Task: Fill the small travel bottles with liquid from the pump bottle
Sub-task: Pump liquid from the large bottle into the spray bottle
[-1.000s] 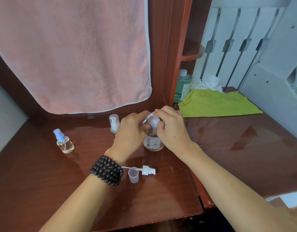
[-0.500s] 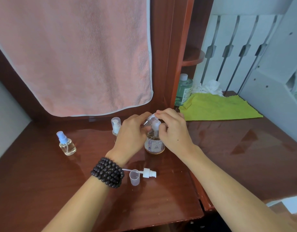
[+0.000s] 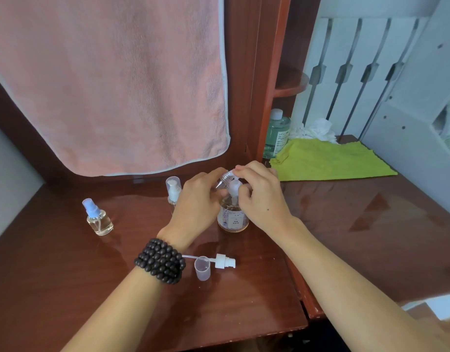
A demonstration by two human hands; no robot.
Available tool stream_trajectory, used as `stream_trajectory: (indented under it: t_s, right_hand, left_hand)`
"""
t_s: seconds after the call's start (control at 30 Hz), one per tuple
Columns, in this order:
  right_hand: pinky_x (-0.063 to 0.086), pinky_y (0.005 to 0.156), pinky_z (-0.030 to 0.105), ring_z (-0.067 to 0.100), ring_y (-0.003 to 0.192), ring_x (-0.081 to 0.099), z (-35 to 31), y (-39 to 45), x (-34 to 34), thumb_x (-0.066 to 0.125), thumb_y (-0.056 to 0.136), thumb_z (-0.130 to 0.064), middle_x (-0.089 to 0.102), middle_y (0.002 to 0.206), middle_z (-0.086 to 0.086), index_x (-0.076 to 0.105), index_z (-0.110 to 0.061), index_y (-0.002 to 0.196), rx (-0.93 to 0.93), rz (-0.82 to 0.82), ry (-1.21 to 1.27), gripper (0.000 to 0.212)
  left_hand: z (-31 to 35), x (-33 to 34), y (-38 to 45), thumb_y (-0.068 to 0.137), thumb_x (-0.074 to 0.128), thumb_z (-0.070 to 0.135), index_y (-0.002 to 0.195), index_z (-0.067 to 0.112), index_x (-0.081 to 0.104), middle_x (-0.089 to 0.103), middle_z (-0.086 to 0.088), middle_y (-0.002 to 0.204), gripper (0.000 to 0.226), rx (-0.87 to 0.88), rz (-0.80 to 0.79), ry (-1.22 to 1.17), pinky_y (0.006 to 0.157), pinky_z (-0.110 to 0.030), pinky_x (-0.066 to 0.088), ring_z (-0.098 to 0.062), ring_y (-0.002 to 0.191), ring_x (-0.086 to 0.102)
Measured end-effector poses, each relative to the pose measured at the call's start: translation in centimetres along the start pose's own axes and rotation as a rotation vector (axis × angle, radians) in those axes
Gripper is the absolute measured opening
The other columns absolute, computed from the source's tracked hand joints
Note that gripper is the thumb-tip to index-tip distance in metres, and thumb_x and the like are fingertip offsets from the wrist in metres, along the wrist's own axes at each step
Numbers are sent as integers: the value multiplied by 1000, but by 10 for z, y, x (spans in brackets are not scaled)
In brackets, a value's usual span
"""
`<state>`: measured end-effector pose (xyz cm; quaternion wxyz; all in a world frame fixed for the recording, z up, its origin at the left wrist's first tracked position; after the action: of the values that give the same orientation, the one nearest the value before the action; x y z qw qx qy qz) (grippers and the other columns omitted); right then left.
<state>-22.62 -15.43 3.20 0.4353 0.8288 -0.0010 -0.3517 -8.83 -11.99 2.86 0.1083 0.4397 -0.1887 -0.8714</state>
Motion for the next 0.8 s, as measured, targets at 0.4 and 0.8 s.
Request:
stream_trajectory:
  t_s: [0.4,0.8]
  right_hand:
    - [43,75,40,29,84,66,1,0,6,43,68,7,64,86,8,72,-3,88,1,-49,10,37]
    - [39,81,30,27,89,66,-1,-1,1,43,73,4,68,93,9,74,0,95,-27,-14,19,38]
  left_hand:
    - [0,2,-4,87,68,8,111,25,67,56,0,74,29,-6,-1,26,69,-15,35,-8,72,50]
    - [0,1,-4,87,68,9,110,27,67,62,-2,79,29,-19,-9,31,75,-11,33,-16,79,57]
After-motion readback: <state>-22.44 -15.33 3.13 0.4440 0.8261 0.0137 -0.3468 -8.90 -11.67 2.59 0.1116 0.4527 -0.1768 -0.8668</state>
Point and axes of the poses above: each hand's wrist, its own y-axis towards the middle knuckle, its own x-axis out of the palm, z = x × y, the point moved 5 cm from there along y, towards the middle knuckle
